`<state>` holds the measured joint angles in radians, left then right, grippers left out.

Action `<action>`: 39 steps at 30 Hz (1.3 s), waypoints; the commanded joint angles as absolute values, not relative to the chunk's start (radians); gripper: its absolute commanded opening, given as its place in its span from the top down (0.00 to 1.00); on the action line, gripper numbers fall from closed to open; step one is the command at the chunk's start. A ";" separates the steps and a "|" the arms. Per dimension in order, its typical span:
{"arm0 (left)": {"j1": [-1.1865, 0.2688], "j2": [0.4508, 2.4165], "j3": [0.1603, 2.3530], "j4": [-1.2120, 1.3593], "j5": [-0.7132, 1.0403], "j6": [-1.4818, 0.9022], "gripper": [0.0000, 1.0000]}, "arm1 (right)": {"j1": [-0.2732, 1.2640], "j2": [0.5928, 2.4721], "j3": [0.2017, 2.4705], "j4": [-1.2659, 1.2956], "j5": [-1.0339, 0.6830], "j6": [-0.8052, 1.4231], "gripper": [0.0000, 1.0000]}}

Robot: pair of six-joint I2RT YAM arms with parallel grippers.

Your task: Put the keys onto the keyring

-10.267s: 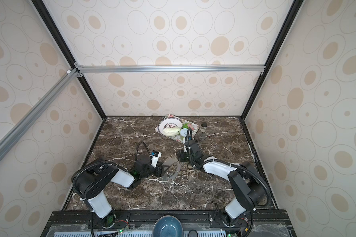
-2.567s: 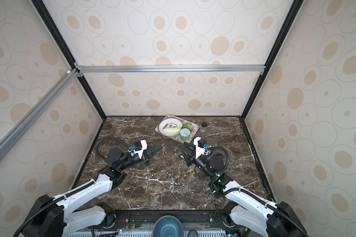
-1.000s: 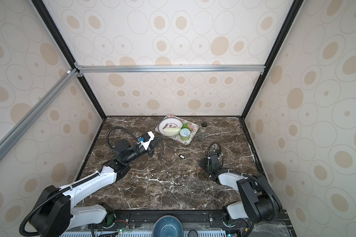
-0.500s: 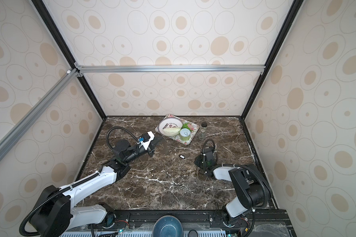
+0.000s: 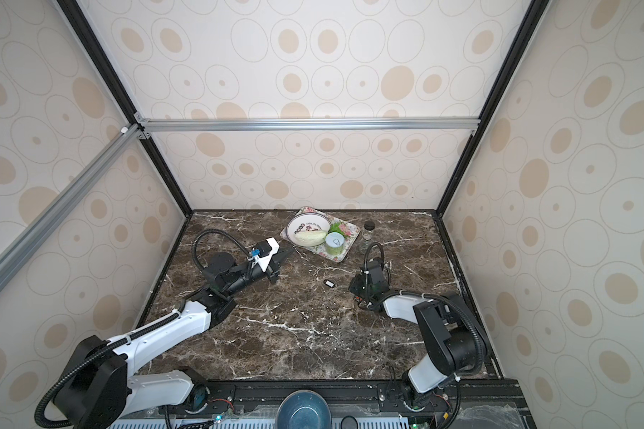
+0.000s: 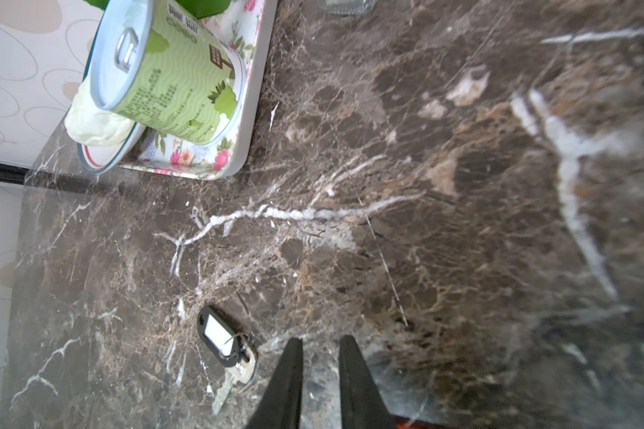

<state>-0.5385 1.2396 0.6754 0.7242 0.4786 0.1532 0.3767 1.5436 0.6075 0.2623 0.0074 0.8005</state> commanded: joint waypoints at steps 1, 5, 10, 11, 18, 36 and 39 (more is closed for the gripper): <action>-0.534 1.209 0.676 0.774 0.476 0.152 1.00 | 0.383 1.505 0.631 0.173 0.065 0.735 0.78; -0.534 1.207 0.678 0.771 0.477 0.150 1.00 | 0.386 1.493 0.642 0.143 0.012 0.622 0.75; -0.533 1.210 0.683 0.772 0.476 0.150 1.00 | 0.386 1.482 0.623 0.144 -0.032 0.543 0.75; -0.533 1.210 0.681 0.772 0.477 0.150 1.00 | 0.384 1.486 0.625 0.138 -0.043 0.530 0.75; -0.533 1.208 0.675 0.773 0.477 0.150 1.00 | 0.348 1.553 0.717 0.007 -0.133 0.465 0.75; -0.534 1.189 0.666 0.777 0.483 0.153 1.00 | 0.336 1.607 0.781 -0.090 -0.086 0.428 0.72; -0.533 1.189 0.670 0.776 0.482 0.154 1.00 | 0.335 1.618 0.779 -0.084 -0.115 0.434 0.72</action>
<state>-0.5373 1.2098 0.6586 0.7250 0.4763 0.1528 0.3389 1.6024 0.7631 -0.0559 -0.1089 0.4427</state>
